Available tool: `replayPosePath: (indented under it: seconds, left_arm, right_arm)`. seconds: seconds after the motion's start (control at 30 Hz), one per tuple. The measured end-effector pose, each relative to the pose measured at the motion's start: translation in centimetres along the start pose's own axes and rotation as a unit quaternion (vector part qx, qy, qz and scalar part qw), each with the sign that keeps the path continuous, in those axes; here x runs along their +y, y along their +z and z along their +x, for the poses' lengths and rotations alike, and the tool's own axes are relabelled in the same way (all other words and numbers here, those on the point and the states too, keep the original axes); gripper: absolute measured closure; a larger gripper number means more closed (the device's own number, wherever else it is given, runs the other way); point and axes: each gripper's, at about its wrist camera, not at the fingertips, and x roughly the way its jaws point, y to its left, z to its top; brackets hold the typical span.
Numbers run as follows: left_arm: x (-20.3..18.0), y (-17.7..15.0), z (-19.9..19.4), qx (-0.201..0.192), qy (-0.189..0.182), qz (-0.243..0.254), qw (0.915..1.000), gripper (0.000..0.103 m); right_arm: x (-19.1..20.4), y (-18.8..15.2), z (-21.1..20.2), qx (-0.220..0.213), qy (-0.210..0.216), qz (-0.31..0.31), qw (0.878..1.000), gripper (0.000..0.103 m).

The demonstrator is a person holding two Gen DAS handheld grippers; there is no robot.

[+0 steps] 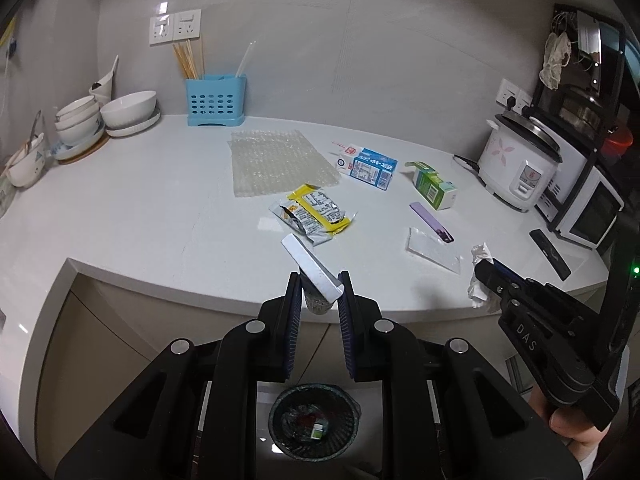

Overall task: Collect trash
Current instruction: 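Carry the tube with the left tool while the right tool carries the tissue over the trash bin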

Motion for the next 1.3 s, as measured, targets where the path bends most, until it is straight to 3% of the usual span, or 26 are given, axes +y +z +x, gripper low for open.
replayPosePath:
  seconds: [0.27, 0.5, 1.03, 1.3]
  left_arm:
    - [-0.1, -5.0, -1.1, 0.003, -0.001, 0.006, 1.0, 0.085]
    - [0.0, -9.2, 1.3, 0.035, -0.005, 0.011, 0.9993, 0.085]
    - [2.2, -19.7, 13.0, 0.117, 0.0, -0.002, 0.9932, 0.085]
    - [2.5, -25.1, 20.3, 0.156, -0.017, 0.006, 0.9875, 0.085]
  right_arm:
    - [0.8, -5.8, -1.5, 0.002, 0.022, 0.002, 1.0, 0.094]
    - [1.0, -11.4, 0.8, 0.03, 0.031, 0.0, 0.999, 0.094]
    - [-0.7, -22.2, 9.2, 0.119, 0.009, 0.021, 0.993, 0.094]
    - [-1.1, -28.0, 15.1, 0.168, -0.006, 0.02, 0.986, 0.094]
